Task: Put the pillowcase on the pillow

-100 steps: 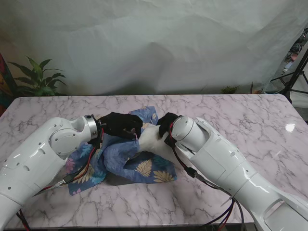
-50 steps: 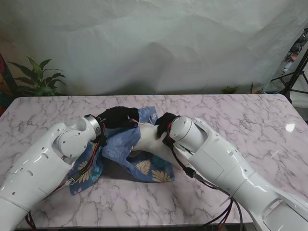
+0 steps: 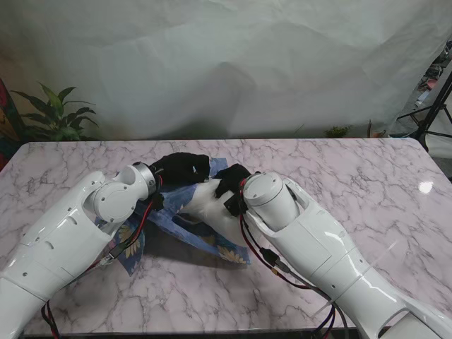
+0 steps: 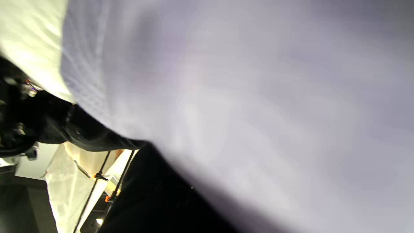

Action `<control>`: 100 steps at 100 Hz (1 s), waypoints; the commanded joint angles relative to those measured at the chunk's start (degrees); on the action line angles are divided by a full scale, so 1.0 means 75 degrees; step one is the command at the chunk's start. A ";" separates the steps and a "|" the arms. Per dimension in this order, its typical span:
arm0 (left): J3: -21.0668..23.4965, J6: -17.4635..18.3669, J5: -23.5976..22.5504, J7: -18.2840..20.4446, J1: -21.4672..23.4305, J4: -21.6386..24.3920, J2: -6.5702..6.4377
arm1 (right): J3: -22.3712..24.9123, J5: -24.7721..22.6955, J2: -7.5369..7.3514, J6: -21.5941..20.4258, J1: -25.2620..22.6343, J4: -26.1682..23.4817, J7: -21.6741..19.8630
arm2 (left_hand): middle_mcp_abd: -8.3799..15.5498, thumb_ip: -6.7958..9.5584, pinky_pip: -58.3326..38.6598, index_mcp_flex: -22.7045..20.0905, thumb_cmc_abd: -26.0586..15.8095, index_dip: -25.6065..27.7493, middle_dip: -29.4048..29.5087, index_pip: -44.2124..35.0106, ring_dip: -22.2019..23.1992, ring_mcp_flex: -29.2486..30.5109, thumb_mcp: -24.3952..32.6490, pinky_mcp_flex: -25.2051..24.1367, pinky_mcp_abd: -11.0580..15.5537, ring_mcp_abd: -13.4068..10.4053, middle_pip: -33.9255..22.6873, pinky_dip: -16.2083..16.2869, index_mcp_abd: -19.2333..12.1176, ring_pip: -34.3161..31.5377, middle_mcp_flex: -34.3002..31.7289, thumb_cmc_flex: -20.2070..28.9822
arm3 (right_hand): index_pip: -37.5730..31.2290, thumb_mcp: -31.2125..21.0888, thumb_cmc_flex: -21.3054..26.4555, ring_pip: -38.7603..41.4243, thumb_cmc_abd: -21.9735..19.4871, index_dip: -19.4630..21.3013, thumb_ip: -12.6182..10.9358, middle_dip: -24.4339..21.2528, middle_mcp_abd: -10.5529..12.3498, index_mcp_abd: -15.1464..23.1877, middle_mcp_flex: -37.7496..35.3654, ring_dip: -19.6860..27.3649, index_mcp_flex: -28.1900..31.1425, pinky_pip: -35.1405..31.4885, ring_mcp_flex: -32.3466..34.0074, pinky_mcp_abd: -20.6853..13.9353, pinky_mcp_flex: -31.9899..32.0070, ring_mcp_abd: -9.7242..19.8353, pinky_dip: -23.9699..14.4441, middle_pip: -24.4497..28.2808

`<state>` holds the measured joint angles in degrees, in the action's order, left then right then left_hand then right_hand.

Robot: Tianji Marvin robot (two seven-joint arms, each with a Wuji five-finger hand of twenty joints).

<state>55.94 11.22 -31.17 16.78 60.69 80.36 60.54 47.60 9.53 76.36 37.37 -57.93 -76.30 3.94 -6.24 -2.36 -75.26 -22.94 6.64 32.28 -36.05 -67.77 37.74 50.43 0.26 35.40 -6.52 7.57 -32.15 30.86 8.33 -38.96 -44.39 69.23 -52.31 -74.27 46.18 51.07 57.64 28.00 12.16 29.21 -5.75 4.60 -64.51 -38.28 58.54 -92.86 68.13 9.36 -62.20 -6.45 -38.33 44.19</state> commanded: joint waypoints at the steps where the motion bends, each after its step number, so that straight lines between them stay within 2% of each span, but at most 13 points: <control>1: 0.0016 -0.0217 -0.0076 -0.0021 0.0071 0.0116 0.0108 | -0.0043 -0.0233 0.0127 0.0055 -0.0004 -0.0156 -0.0067 | -0.0016 -0.0005 -0.0367 0.0081 -0.0315 0.0153 0.0307 0.0053 -0.0069 0.0262 -0.0165 0.0198 0.0111 -0.0062 -0.0314 -0.0187 0.0257 0.0035 0.0179 0.0177 | -0.0667 -0.1655 0.0789 0.1488 -0.0950 0.0281 -0.0666 0.0089 0.0178 0.0400 -0.0072 -0.0134 0.0369 -0.0362 0.0918 -0.2578 -0.0504 0.0370 0.0024 0.0620; 21: 0.0138 -0.1495 -0.0159 -0.0465 0.0128 0.0328 0.0260 | -0.0100 -0.0775 0.0228 0.0394 0.0008 0.0027 0.0278 | -0.0192 0.0191 -0.0533 0.0041 -0.0054 0.0230 0.0332 -0.0047 -0.0022 0.0431 -0.0025 0.0426 0.0068 -0.0012 -0.0478 -0.0239 0.0491 -0.0150 0.0090 0.0118 | -0.0658 -0.1647 0.0787 0.1484 -0.0962 0.0282 -0.0643 0.0082 0.0179 0.0394 -0.0051 -0.0105 0.0359 -0.0369 0.0914 -0.2608 -0.0506 0.0374 0.0028 0.0631; 28: 0.0089 -0.1941 0.0038 -0.0563 0.0052 0.0364 0.0333 | -0.0136 -0.1072 0.0360 0.0500 0.0037 0.0195 0.0663 | -0.0239 0.0231 -0.0564 0.0011 -0.0002 0.0224 0.0330 -0.0036 -0.0015 0.0418 0.0038 0.0424 0.0024 0.0041 -0.0489 -0.0264 0.0555 -0.0188 0.0067 0.0112 | -0.0654 -0.1638 0.0790 0.1458 -0.0971 0.0282 -0.0633 0.0074 0.0184 0.0391 -0.0036 -0.0082 0.0352 -0.0357 0.0910 -0.2631 -0.0502 0.0387 0.0035 0.0633; 38: -0.0122 -0.2282 0.0390 -0.0690 -0.0136 0.0340 0.0443 | -0.0051 -0.1305 0.0617 0.0632 0.0035 0.0361 0.1410 | -0.0329 0.0249 -0.0586 -0.0025 0.0058 0.0220 0.0330 -0.0018 -0.0016 0.0430 0.0104 0.0393 -0.0037 0.0075 -0.0494 -0.0292 0.0605 -0.0227 0.0029 0.0103 | -0.0656 -0.1636 0.0797 0.1457 -0.0973 0.0285 -0.0626 0.0067 0.0191 0.0397 -0.0037 -0.0070 0.0343 -0.0350 0.0919 -0.2675 -0.0506 0.0409 0.0039 0.0653; 46: -0.0348 -0.2334 0.0519 -0.0766 -0.0302 0.0320 0.0507 | 0.0117 -0.1452 0.0742 0.0745 -0.0024 0.0286 0.1885 | -0.0361 0.0251 -0.0595 -0.0053 0.0073 0.0222 0.0332 -0.0011 -0.0024 0.0440 0.0125 0.0398 -0.0045 0.0059 -0.0501 -0.0301 0.0634 -0.0232 0.0002 0.0097 | -0.0661 -0.1634 0.0799 0.1454 -0.0969 0.0288 -0.0618 0.0059 0.0175 0.0394 -0.0030 -0.0063 0.0340 -0.0355 0.0918 -0.2680 -0.0506 0.0406 0.0037 0.0662; 57: -0.0602 -0.2252 0.0586 -0.0884 -0.0445 0.0356 0.0573 | 0.0375 -0.1739 0.0714 0.0886 -0.0173 -0.0164 0.2160 | -0.0369 0.0244 -0.0584 -0.0064 0.0090 0.0233 0.0335 0.0005 -0.0047 0.0451 0.0147 0.0428 -0.0020 0.0025 -0.0519 -0.0331 0.0646 -0.0223 -0.0015 0.0073 | -0.0667 -0.1621 0.0797 0.1449 -0.0985 0.0292 -0.0603 0.0041 0.0201 0.0410 -0.0020 -0.0053 0.0317 -0.0351 0.0918 -0.2699 -0.0505 0.0424 0.0038 0.0674; 78: -0.0718 -0.2044 0.0551 -0.0930 -0.0402 0.0515 0.0577 | 0.0619 -0.2175 0.0499 0.1180 -0.0381 -0.0771 0.1993 | -0.0379 0.0240 -0.0512 -0.0068 0.0108 0.0249 0.0344 0.0020 -0.0084 0.0452 0.0177 0.0413 0.0075 -0.0050 -0.0542 -0.0399 0.0646 -0.0197 -0.0018 0.0030 | -0.0692 -0.1616 0.0794 0.1456 -0.0990 0.0297 -0.0603 0.0026 0.0220 0.0429 -0.0023 -0.0056 0.0311 -0.0352 0.0917 -0.2696 -0.0504 0.0418 0.0037 0.0698; 92: -0.0645 -0.1771 0.0546 -0.0739 -0.0348 0.0486 0.0506 | 0.0566 -0.2111 0.0474 0.1103 -0.0372 -0.0619 0.1892 | -0.0327 0.0237 -0.0377 -0.0071 0.0095 0.0303 0.0306 0.0078 -0.0114 0.0401 0.0182 0.0356 0.0207 -0.0194 -0.0587 -0.0477 0.0512 -0.0133 0.0025 -0.0035 | -0.0702 -0.1619 0.0792 0.1465 -0.0991 0.0297 -0.0607 0.0018 0.0228 0.0427 -0.0024 -0.0062 0.0319 -0.0359 0.0915 -0.2685 -0.0504 0.0408 0.0033 0.0703; 100: -0.0591 -0.1409 0.0656 -0.0560 -0.0369 0.0332 0.0456 | 0.0418 -0.2088 0.0457 0.0963 -0.0270 -0.0330 0.1756 | -0.0384 0.0171 -0.0398 -0.0109 0.0057 0.0393 0.0105 0.0269 0.0062 0.0422 0.0052 0.0351 0.0274 -0.0364 -0.0835 -0.0451 0.0225 -0.0356 -0.0004 0.0000 | -0.0705 -0.1614 0.0786 0.1469 -0.0999 0.0295 -0.0609 0.0014 0.0246 0.0445 -0.0023 -0.0065 0.0317 -0.0359 0.0917 -0.2683 -0.0504 0.0425 0.0032 0.0704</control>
<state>51.56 -0.92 -27.04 10.81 57.93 83.96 64.36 51.59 -6.51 79.66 45.57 -60.69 -80.80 18.18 -9.09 -2.22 -76.77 -23.29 6.77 34.24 -34.17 -66.82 37.11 52.38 0.14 37.50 -6.68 7.75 -35.64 27.68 12.20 -39.76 -44.43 68.43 -52.39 -74.27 46.18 51.08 57.64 28.00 12.16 29.15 -5.75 4.60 -64.50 -38.29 58.65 -92.99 68.13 9.36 -62.21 -6.45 -38.68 44.71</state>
